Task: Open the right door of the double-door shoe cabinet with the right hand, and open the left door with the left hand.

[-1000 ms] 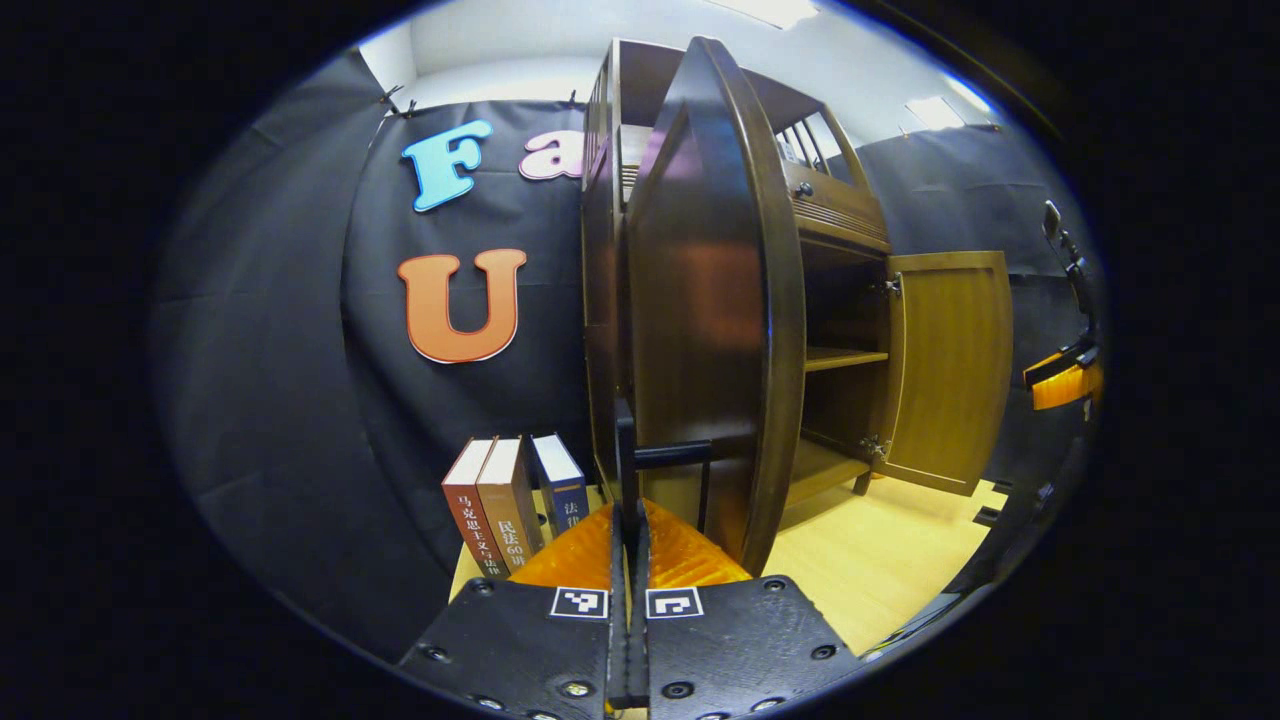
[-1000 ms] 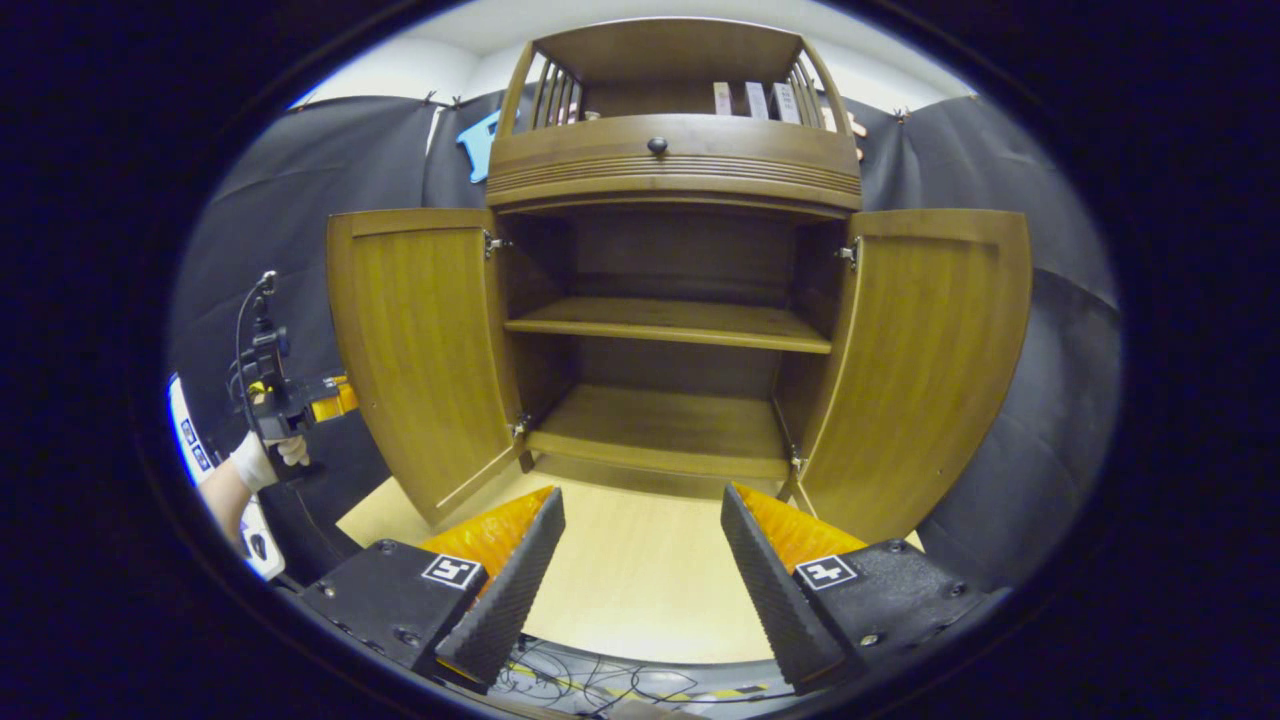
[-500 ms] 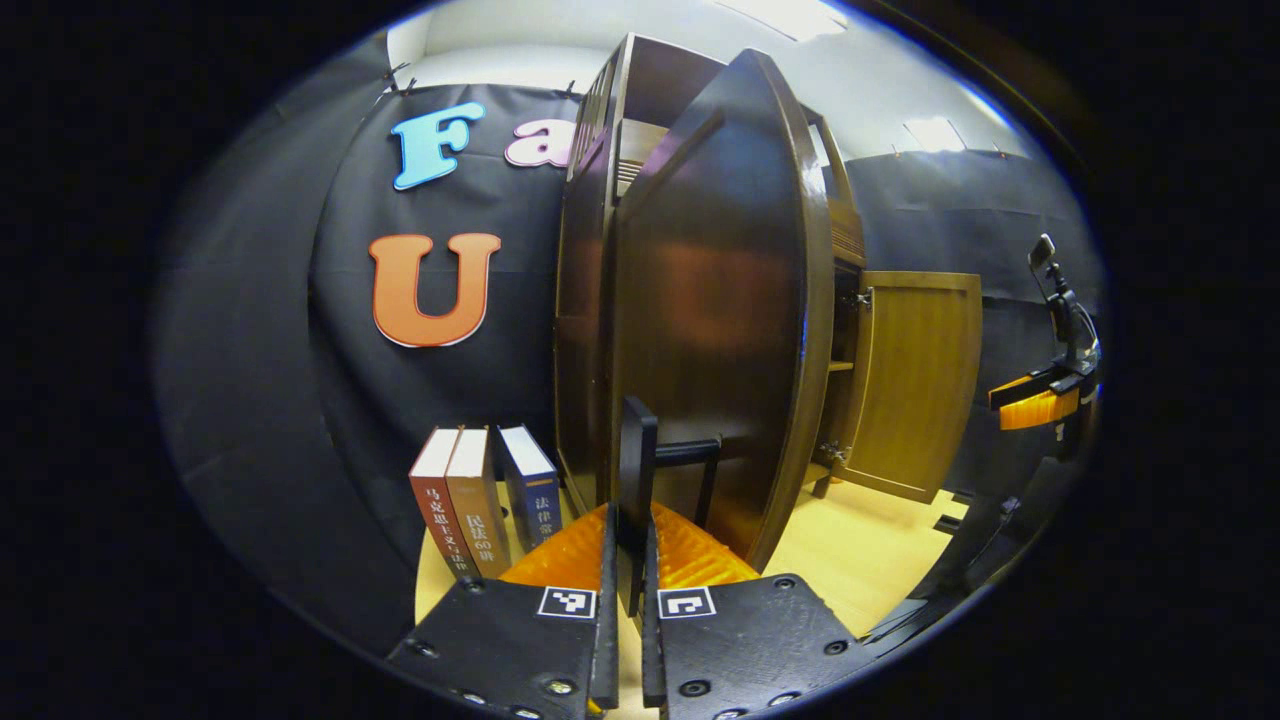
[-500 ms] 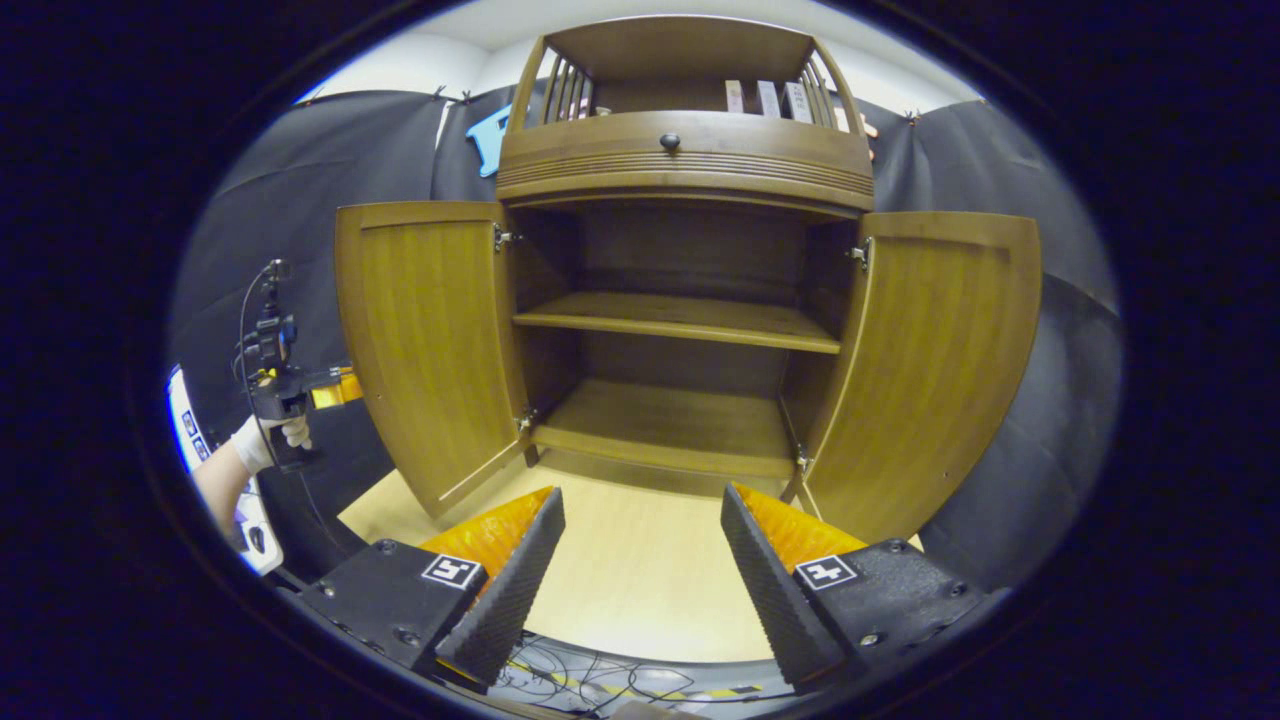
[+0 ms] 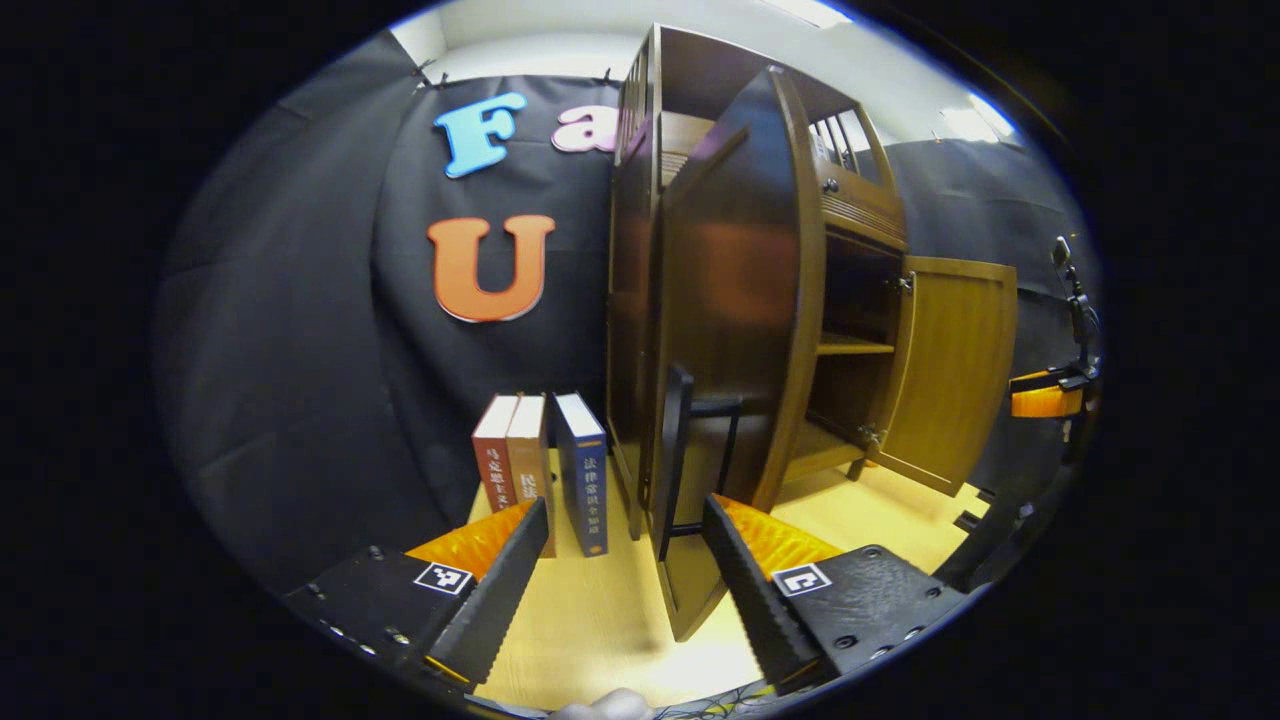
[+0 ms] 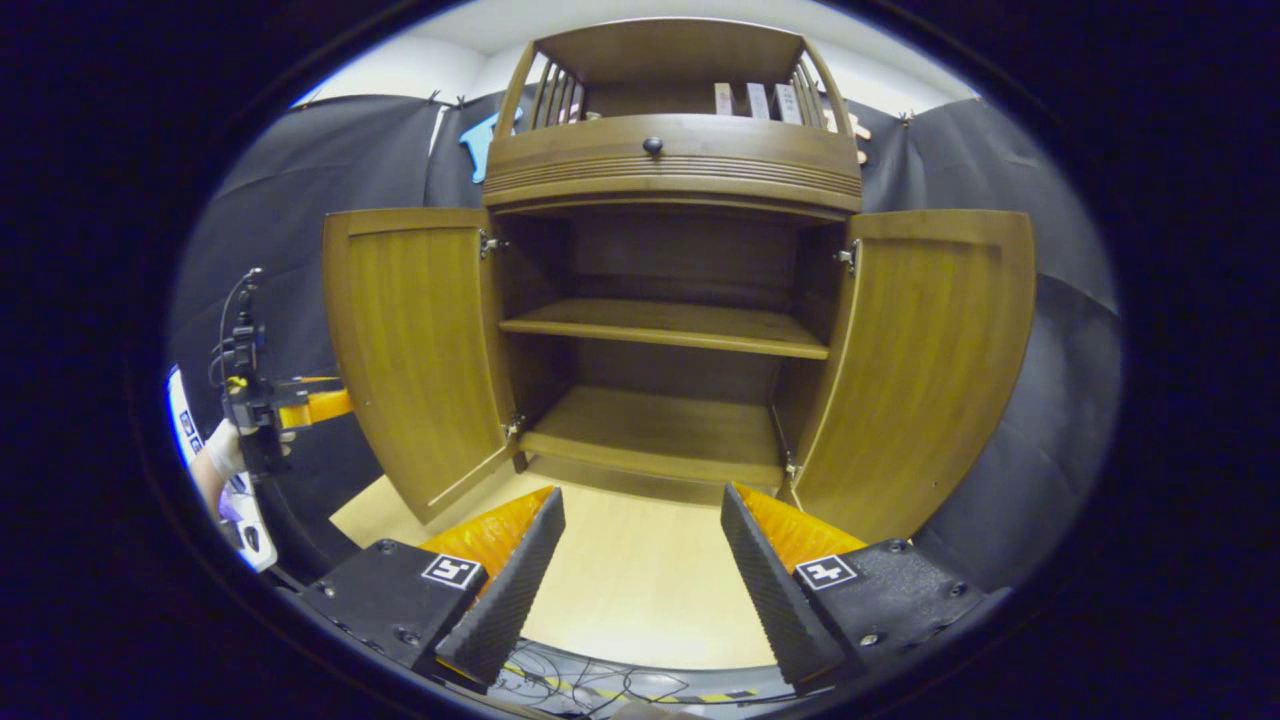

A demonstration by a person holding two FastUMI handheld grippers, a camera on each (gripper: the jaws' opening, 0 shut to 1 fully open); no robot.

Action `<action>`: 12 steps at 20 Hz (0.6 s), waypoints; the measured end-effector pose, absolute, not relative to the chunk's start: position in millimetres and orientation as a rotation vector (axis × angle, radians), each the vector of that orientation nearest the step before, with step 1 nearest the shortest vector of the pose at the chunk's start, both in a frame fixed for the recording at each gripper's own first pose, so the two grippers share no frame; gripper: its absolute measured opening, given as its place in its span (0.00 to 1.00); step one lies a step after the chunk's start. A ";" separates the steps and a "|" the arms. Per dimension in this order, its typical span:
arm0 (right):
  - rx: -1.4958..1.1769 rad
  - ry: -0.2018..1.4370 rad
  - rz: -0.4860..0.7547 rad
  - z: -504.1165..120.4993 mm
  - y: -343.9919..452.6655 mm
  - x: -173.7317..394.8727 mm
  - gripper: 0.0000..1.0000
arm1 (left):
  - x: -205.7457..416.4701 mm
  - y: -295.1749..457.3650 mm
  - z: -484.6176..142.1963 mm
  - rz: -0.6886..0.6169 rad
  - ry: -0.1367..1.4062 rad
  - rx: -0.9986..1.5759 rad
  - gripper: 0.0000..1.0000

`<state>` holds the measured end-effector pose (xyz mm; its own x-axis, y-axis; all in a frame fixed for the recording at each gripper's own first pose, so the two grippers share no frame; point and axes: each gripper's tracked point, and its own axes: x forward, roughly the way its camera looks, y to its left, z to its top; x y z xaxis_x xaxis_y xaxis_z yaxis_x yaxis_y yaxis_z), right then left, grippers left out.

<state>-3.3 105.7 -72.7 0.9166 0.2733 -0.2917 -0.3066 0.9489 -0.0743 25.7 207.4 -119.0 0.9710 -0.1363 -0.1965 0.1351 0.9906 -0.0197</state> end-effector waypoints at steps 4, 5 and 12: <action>-0.099 0.257 0.326 -65.6 92.2 9.1 0.99 | -7.9 193.9 -68.4 0.074 0.129 0.056 0.95; -0.093 0.250 0.332 -61.8 86.8 11.0 0.97 | -15.0 183.0 -58.9 0.108 0.117 0.045 1.00; -0.066 0.167 0.272 -24.8 19.7 18.1 0.99 | -22.9 72.9 -16.4 0.182 0.084 0.049 0.95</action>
<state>18.1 19.7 -24.8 0.9495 0.2616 -0.1730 -0.2726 0.9612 -0.0424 -22.9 72.9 -16.4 0.9800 0.1824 -0.0794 -0.1783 0.9824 0.0562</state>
